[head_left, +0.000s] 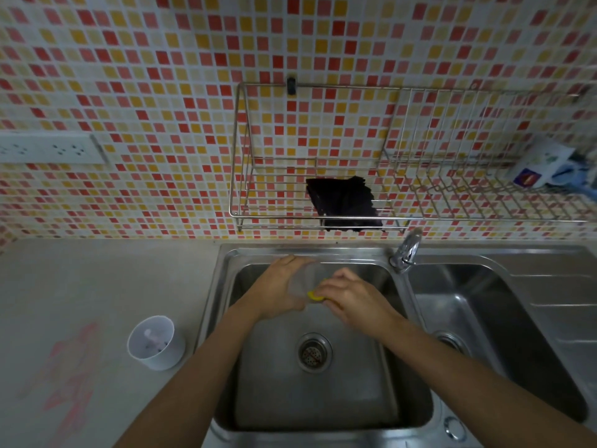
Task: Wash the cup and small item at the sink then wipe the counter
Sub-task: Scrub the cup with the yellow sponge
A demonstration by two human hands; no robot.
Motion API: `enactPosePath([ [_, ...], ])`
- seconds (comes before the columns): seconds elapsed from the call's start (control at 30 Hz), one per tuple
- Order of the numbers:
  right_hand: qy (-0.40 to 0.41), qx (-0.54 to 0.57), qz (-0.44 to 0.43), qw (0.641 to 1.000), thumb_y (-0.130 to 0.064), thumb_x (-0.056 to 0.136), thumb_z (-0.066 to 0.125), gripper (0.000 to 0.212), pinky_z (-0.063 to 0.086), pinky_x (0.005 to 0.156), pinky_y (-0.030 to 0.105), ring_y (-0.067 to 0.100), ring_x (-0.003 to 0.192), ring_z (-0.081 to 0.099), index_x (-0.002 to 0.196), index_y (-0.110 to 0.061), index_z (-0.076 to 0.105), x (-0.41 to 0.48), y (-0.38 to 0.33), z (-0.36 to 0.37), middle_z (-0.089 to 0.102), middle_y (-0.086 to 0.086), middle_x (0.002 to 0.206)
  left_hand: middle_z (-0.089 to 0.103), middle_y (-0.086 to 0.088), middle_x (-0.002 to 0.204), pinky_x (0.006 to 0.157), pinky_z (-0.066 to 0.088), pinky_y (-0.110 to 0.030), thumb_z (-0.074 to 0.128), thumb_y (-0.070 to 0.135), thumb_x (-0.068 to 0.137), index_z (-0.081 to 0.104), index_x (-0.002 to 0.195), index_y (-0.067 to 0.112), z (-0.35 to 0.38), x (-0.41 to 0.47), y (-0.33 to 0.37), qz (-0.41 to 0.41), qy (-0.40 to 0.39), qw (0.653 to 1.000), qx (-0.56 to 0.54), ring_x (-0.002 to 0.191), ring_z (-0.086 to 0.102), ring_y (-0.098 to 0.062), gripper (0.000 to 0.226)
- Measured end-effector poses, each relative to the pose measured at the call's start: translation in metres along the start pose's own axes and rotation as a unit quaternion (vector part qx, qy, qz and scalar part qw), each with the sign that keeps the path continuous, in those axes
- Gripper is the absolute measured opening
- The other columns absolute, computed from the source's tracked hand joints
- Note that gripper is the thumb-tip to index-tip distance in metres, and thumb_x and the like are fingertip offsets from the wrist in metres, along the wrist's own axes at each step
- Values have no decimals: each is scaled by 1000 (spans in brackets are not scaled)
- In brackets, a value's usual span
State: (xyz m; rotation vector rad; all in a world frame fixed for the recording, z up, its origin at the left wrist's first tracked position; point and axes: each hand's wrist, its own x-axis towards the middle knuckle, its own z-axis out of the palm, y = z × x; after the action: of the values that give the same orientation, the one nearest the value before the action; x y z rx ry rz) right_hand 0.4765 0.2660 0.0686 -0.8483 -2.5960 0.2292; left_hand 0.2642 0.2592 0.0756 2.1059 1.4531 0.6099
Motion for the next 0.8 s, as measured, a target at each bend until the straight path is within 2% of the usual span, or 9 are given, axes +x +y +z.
enactPosePath([
  [0.1, 13, -34, -11, 999, -9, 75, 78, 31, 56, 61, 30, 20, 92, 53, 102, -22, 68, 2, 1, -1, 68, -8, 97, 44, 1, 138, 104, 28, -21, 84, 20, 62, 40, 138, 20, 0, 3, 3, -14, 6, 1000, -15, 128, 40, -15, 88],
  [0.17, 32, -35, -9, 999, -11, 77, 77, 29, 56, 67, 31, 19, 95, 51, 103, -21, 69, 4, -1, -4, 69, -6, 100, 46, 2, 136, 105, 35, -28, 83, 24, 61, 39, 135, 22, 1, 2, 6, -23, 27, 998, -53, 127, 42, -16, 87],
  [0.27, 49, -9, -2, 999, -15, 81, 75, 24, 50, 84, 25, 16, 97, 52, 105, -19, 72, 8, -5, -11, 71, -4, 103, 48, 7, 129, 98, 40, -25, 87, 38, 56, 37, 128, 24, 7, -2, 9, -28, 77, 992, -95, 119, 45, -9, 89],
  [0.37, -1, 69, 40, 997, -12, 88, 66, 25, 37, 94, 15, 13, 103, 54, 112, -19, 71, 14, -9, -19, 70, -4, 110, 42, 6, 124, 92, 39, -19, 86, 33, 57, 41, 126, 22, 7, -6, 7, -14, 119, 990, -74, 113, 46, -6, 84],
  [0.5, -64, 147, 109, 981, -9, 90, 60, 30, 48, 89, 26, 15, 99, 61, 115, -23, 70, 16, -8, -19, 70, 3, 104, 48, 4, 123, 95, 40, -28, 77, 38, 60, 47, 127, 21, 3, -10, 2, 17, 133, 991, 10, 113, 45, -11, 75],
  [0.57, -77, 124, 97, 985, -9, 89, 62, 29, 47, 86, 30, 18, 96, 58, 112, -23, 72, 19, -7, -16, 70, 4, 100, 53, 6, 124, 98, 38, -40, 68, 49, 60, 47, 128, 27, 5, -11, -1, 8, 126, 989, 71, 117, 44, -15, 75],
  [0.63, -72, -5, 38, 997, -7, 83, 66, 31, 39, 83, 32, 21, 98, 54, 109, -23, 73, 23, -5, -16, 69, -1, 104, 54, 8, 125, 97, 38, -43, 66, 50, 59, 45, 130, 31, 5, -11, 0, 0, 100, 993, 67, 117, 45, -17, 77],
  [0.7, -15, -141, -19, 990, -13, 76, 70, 30, 34, 78, 34, 22, 97, 54, 103, -25, 72, 25, -1, -15, 69, -11, 105, 58, 6, 122, 99, 37, -37, 64, 48, 59, 50, 128, 26, 3, -9, 1, 30, 99, 993, 49, 114, 50, -16, 73],
  [0.8, 36, -129, 21, 991, -13, 76, 70, 31, 40, 74, 31, 20, 91, 53, 103, -28, 71, 19, -3, -4, 70, -11, 104, 64, -2, 117, 93, 28, -19, 70, 36, 59, 57, 121, 14, -6, -7, 8, 70, 119, 990, 41, 109, 49, -9, 67],
])
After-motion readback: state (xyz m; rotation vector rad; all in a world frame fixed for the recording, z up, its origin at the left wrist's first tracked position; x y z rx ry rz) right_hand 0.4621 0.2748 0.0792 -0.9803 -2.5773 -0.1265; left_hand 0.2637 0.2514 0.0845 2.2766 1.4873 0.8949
